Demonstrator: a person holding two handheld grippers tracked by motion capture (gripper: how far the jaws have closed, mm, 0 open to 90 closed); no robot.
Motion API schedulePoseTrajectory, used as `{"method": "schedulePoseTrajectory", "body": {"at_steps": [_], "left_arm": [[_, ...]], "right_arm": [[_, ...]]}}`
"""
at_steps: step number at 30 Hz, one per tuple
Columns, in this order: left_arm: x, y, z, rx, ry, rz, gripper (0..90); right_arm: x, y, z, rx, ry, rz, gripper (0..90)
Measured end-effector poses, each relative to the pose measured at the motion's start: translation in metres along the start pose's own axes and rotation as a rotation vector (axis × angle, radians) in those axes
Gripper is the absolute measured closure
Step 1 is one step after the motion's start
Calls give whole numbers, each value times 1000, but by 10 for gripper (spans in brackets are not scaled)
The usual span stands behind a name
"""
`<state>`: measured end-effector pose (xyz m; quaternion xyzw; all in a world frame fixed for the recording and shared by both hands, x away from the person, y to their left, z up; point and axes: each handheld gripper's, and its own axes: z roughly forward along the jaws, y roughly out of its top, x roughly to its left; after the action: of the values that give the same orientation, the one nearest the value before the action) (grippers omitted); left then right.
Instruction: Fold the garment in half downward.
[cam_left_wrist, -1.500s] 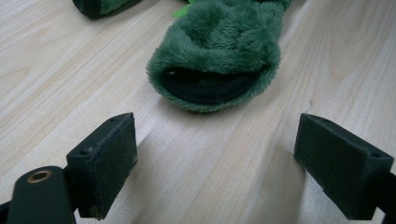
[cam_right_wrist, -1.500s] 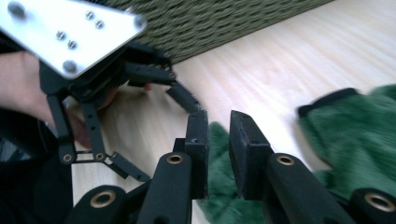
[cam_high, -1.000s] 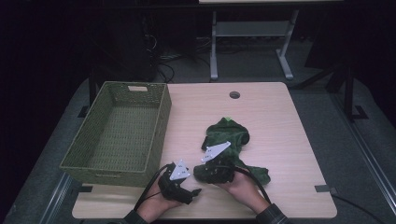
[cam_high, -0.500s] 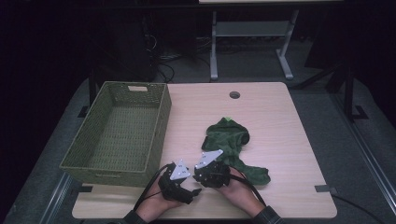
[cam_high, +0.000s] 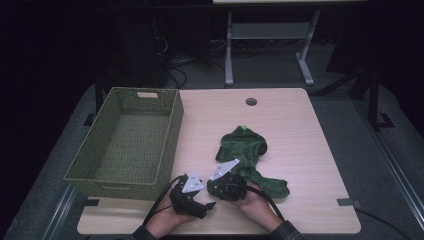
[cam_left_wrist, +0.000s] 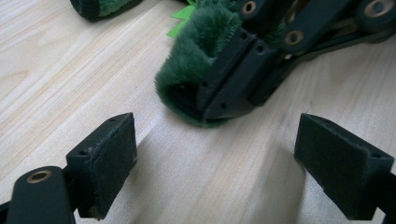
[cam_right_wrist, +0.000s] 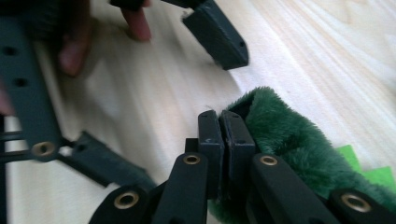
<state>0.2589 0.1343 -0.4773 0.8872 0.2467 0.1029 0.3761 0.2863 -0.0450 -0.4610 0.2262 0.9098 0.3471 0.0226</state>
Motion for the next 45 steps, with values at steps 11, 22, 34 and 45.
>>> {"method": "schedulePoseTrajectory", "body": {"at_steps": [11, 22, 34, 45], "left_arm": [[0, 0, 0, -2, -1, -4, 123], [0, 0, 0, 1, -2, 2, 123], [0, 0, 0, 0, -2, 1, 123], [0, 0, 0, 2, -1, 4, 124]], "right_arm": [[-5, 1, -37, -131, 79, 21, 871], [-31, -16, -80, -217, 18, 83, 868], [-61, -45, -96, -198, -56, 174, 836], [-76, -69, -100, -111, -160, 226, 829]]}}
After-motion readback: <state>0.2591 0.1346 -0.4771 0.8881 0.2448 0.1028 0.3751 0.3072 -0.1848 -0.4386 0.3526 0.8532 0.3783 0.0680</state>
